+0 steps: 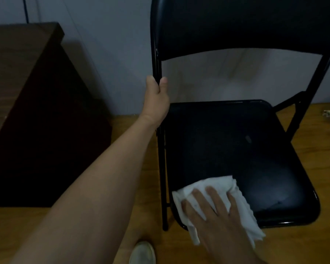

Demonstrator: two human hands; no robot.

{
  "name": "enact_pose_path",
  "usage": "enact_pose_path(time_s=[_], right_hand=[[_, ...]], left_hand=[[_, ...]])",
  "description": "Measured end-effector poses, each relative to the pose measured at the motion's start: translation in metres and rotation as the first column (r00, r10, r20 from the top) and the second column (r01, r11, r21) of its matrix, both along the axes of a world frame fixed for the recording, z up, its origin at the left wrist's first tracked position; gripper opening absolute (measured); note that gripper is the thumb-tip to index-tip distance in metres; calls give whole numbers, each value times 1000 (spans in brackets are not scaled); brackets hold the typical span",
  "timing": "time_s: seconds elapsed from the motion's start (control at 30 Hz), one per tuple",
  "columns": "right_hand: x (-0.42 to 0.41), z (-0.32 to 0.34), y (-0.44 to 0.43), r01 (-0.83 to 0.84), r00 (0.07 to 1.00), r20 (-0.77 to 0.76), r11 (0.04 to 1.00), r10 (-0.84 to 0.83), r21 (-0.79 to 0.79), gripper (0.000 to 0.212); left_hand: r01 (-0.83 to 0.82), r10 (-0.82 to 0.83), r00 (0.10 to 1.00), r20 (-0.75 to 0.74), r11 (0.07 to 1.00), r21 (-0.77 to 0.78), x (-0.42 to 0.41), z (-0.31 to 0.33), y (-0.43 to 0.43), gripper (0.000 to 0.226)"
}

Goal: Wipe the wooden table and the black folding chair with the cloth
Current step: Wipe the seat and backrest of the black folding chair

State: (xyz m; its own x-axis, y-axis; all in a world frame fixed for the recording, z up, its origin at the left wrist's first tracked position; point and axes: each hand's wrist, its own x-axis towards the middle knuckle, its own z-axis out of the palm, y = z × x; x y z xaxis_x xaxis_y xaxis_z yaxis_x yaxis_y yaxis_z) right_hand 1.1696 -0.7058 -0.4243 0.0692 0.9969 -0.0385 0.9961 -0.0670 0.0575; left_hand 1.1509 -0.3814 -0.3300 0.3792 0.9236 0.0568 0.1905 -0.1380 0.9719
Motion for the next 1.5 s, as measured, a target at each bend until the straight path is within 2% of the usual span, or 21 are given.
enact_pose_path(time_s=[0.1, 0.23, 0.37, 0.47, 0.53, 0.63, 0.73, 0.87, 0.97, 1.07, 1.13, 1.23, 1.27, 1.33, 1.37, 1.4, 1.43, 1.47, 1.5], right_hand=[[5, 11, 18, 16, 999, -40, 997, -19, -76, 58], [32, 20, 100, 116, 984, -108, 969, -141, -217, 74], [67, 17, 214, 218, 960, -143, 964, -240, -155, 68], [82, 19, 277, 277, 947, -105, 938, -303, -207, 74], [82, 17, 287, 290, 947, -80, 933, -312, -215, 70], [65, 16, 241, 263, 949, -151, 958, -278, -111, 53], [30, 11, 143, 150, 978, -141, 988, -154, -35, 58], [7, 10, 24, 76, 993, -78, 992, -84, -99, 64], [18, 19, -24, 62, 996, -59, 981, -74, -184, 69], [59, 29, -42, 218, 970, -54, 945, -237, -242, 80], [108, 33, -42, 405, 911, 8, 889, -413, -212, 73], [184, 38, -29, 587, 809, 50, 801, -586, -118, 62], [200, 38, -22, 612, 790, 32, 784, -612, -106, 60], [215, 33, -6, 643, 761, -17, 758, -648, -111, 58], [216, 28, 0, 655, 751, -23, 748, -660, -103, 58], [214, 25, 6, 664, 743, -19, 741, -669, -95, 59], [210, 25, 10, 662, 747, -7, 744, -665, -86, 61], [202, 26, 11, 645, 763, 9, 760, -646, -78, 63], [191, 26, 9, 611, 791, 19, 788, -611, -72, 66]], left_hand=[[1, -1, 1000, 2, 1000, 6, 1, -4, 2, 20], [4, -4, 1000, 1, 1000, 8, 2, -12, 7, 22], [-7, 7, 1000, 3, 998, 57, 2, -17, 9, 32], [-48, 48, 999, -6, 995, 92, 3, -17, 9, 25], [-56, 56, 998, 6, 994, 98, 4, -16, 8, 20], [-78, 75, 997, 29, 992, 95, 4, -13, 3, 17], [-77, 76, 997, 20, 994, 81, 4, -9, -2, 16], [-75, 75, 997, -15, 997, 13, 5, -3, -3, 22], [-76, 72, 991, -111, 997, -29, 10, -3, -4, 49], [-99, 99, 983, -158, 995, 11, 11, -5, 0, 51], [-113, 127, 974, -190, 990, 82, 10, -6, -4, 48], [-134, 247, 902, -355, 940, 313, 5, -13, -40, 59], [-53, 240, 886, -396, 902, 429, 2, -19, -61, 63], [317, 82, 822, -563, 755, 574, -2, -35, -104, 68], [520, -21, 724, -689, 672, 527, 0, -44, -120, 72], [664, -109, 592, -798, 627, 407, 3, -52, -132, 77], [731, -176, 463, -869, 630, 261, 9, -58, -141, 80], [738, -232, 376, -897, 661, 138, 16, -61, -144, 81], [720, -279, 329, -902, 692, 49, 23, -61, -141, 80]])
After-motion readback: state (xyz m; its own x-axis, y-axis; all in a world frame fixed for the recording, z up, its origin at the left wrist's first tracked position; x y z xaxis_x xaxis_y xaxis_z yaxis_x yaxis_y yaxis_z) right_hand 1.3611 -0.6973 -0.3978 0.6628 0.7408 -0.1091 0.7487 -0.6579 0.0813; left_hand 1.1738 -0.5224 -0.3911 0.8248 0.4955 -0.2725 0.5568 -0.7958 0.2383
